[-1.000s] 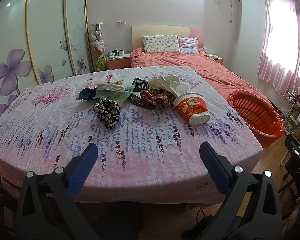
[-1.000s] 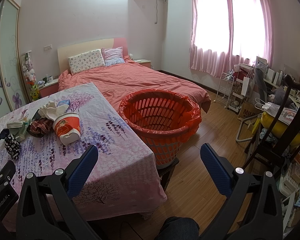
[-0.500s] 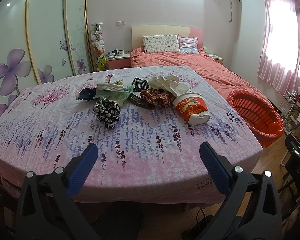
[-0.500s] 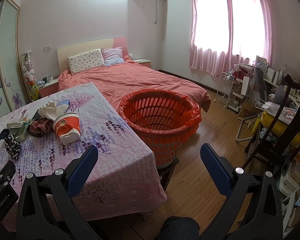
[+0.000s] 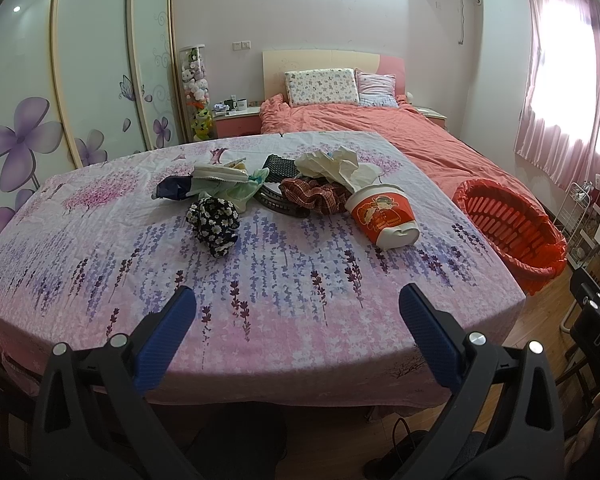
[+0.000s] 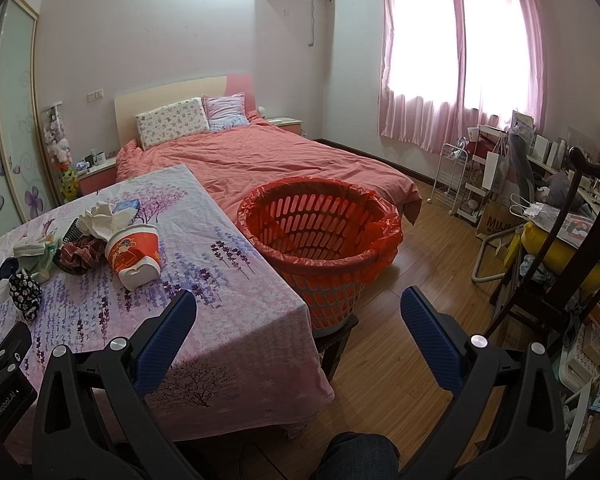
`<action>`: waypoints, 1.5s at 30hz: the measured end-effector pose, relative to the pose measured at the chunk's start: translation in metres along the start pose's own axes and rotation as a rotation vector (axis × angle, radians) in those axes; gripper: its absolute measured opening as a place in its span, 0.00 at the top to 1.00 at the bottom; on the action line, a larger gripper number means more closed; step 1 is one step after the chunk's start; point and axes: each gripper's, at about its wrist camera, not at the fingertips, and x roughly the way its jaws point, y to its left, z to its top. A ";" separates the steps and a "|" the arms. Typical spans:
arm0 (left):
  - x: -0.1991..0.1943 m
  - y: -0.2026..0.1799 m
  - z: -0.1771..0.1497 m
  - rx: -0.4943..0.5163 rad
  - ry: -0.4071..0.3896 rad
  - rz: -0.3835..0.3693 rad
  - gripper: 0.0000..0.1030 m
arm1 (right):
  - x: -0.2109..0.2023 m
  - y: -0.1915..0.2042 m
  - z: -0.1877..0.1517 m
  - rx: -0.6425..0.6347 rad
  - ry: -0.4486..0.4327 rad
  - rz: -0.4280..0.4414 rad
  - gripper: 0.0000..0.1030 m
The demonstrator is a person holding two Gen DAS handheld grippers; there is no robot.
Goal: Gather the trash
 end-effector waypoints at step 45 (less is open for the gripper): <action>0.062 0.089 0.026 -0.156 0.036 0.109 0.04 | 0.086 0.085 0.022 -0.055 0.141 0.369 0.02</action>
